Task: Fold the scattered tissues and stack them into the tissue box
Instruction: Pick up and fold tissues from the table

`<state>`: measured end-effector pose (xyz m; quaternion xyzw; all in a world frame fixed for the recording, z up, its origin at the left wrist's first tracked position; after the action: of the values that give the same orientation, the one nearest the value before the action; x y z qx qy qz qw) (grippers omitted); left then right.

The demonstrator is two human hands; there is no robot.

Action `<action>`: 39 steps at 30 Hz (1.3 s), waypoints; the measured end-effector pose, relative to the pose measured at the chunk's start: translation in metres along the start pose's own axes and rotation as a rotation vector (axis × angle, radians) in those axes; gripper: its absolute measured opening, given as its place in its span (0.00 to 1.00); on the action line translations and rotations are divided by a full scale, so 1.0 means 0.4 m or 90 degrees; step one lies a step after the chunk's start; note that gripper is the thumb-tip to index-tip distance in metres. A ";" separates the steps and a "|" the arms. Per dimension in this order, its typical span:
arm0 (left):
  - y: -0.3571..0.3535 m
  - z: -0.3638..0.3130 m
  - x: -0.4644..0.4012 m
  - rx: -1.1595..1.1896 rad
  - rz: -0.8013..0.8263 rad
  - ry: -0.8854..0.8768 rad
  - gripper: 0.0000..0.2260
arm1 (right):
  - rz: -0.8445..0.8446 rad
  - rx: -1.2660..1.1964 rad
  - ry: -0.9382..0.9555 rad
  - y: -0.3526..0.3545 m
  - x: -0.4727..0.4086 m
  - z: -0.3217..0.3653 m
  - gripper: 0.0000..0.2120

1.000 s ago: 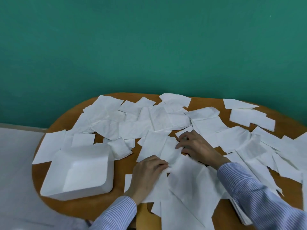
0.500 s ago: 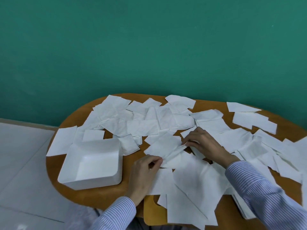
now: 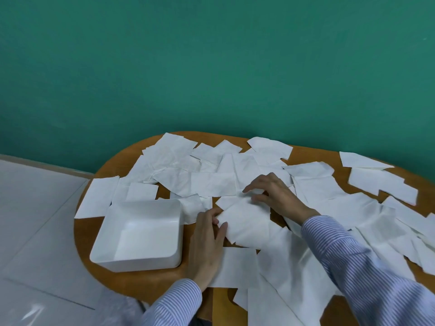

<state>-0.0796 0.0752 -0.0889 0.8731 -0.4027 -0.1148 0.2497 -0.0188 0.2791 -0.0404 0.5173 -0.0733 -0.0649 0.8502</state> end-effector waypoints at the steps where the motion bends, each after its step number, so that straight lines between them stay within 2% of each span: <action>1: -0.009 -0.007 -0.004 -0.016 0.017 -0.017 0.10 | -0.002 -0.006 0.001 0.001 0.009 -0.005 0.10; 7: -0.076 -0.013 -0.016 -0.122 0.125 -0.048 0.07 | 0.101 0.000 0.017 -0.066 0.074 -0.041 0.08; 14: -0.084 -0.022 -0.014 -0.184 0.133 -0.064 0.08 | 0.134 0.020 -0.021 -0.107 0.086 -0.076 0.11; 21: -0.069 -0.038 -0.017 -0.218 0.110 -0.082 0.06 | 0.067 0.024 -0.014 -0.092 0.091 -0.074 0.04; 25: -0.035 -0.041 -0.009 -0.164 0.078 -0.074 0.05 | 0.047 0.022 -0.013 -0.071 0.107 -0.054 0.03; 29: -0.004 -0.061 0.010 -0.144 0.069 -0.093 0.05 | 0.039 0.021 -0.012 -0.057 0.133 -0.027 0.11; 33: 0.028 -0.085 0.036 -0.144 0.069 -0.107 0.06 | -0.009 0.061 -0.003 -0.028 0.158 0.037 0.05; 39: 0.101 -0.142 0.107 -0.177 0.040 -0.162 0.06 | -0.014 0.018 -0.019 0.005 0.214 0.105 0.06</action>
<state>-0.0551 0.0398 -0.0195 0.7953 -0.4386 -0.2710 0.3188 0.0571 0.2275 -0.0145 0.5287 -0.0812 -0.0806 0.8411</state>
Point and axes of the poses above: each hand's wrist, its own x-axis away from the middle knuckle, its own y-axis out of the back of the hand, z = x × y, the point moved 10 cm from there along -x, towards the middle knuckle, and after that the axes turned 13 degrees about z, right-handed, at the moved point
